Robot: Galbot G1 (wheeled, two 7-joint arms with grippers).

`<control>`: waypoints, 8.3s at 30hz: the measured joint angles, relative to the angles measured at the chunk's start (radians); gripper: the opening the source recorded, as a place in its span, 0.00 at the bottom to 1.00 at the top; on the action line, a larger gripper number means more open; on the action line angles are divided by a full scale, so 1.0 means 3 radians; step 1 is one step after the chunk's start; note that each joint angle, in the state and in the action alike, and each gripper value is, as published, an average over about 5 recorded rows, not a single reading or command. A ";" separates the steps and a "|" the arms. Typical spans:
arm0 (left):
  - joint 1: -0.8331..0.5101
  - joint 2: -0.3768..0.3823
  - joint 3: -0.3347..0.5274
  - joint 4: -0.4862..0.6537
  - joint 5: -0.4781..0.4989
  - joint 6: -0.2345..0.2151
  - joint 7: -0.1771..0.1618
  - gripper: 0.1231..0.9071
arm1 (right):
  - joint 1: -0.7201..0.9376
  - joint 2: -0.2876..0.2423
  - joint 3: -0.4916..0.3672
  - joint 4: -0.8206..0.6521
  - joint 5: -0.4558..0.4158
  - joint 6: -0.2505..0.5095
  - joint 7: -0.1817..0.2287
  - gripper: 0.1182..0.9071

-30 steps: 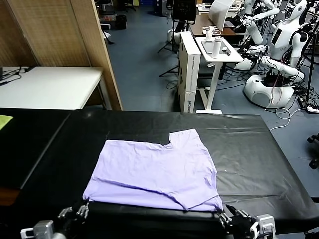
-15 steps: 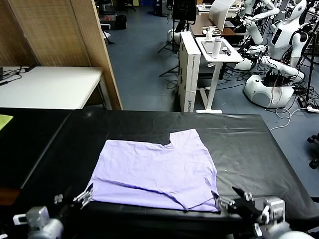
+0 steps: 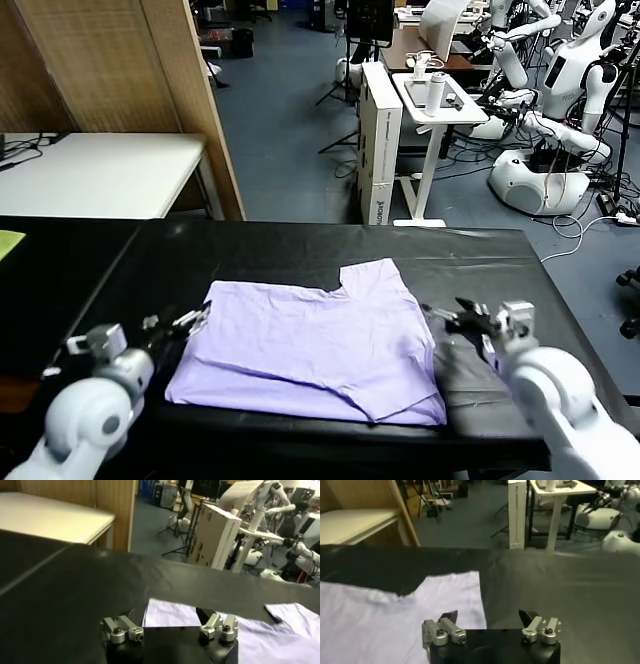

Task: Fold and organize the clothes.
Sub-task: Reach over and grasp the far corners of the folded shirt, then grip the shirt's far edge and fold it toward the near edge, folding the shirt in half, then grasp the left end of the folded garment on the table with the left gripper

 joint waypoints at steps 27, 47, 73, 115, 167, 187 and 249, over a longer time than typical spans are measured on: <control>-0.0995 -0.0074 0.0626 0.1254 0.0226 -0.0077 0.0287 1.00 | 0.0630 0.0375 -0.0482 -0.0887 -0.0206 0.0080 -0.0155 0.99; -0.0994 -0.0122 0.0665 0.1397 0.0344 -0.0161 0.0421 0.21 | 0.0599 0.0388 -0.0506 -0.0926 -0.0225 0.0115 -0.0174 0.35; -0.0642 -0.0048 0.0359 0.0851 0.0261 -0.0261 0.0398 0.07 | 0.0124 0.0078 -0.0154 -0.0192 -0.0015 0.0561 -0.0267 0.03; 0.1425 -0.0259 -0.0546 -0.0532 0.0405 -0.0408 0.0402 0.07 | -0.2205 -0.0306 0.0780 0.1433 -0.0071 0.0249 -0.0113 0.03; 0.0740 -0.0451 -0.0290 0.0129 0.0513 -0.0415 0.0445 0.20 | -0.1260 0.0320 0.0423 0.0486 -0.0385 0.0597 -0.0103 0.19; 0.0339 -0.0484 -0.0257 0.0358 0.0570 -0.0467 0.0538 0.37 | -0.1309 0.0377 0.0602 0.0528 -0.0289 0.1141 -0.0401 0.74; 0.0690 -0.0028 -0.0634 0.0235 -0.0655 0.0595 0.1062 0.80 | -0.2153 0.0060 0.1229 0.0967 -0.0205 0.1176 -0.0578 1.00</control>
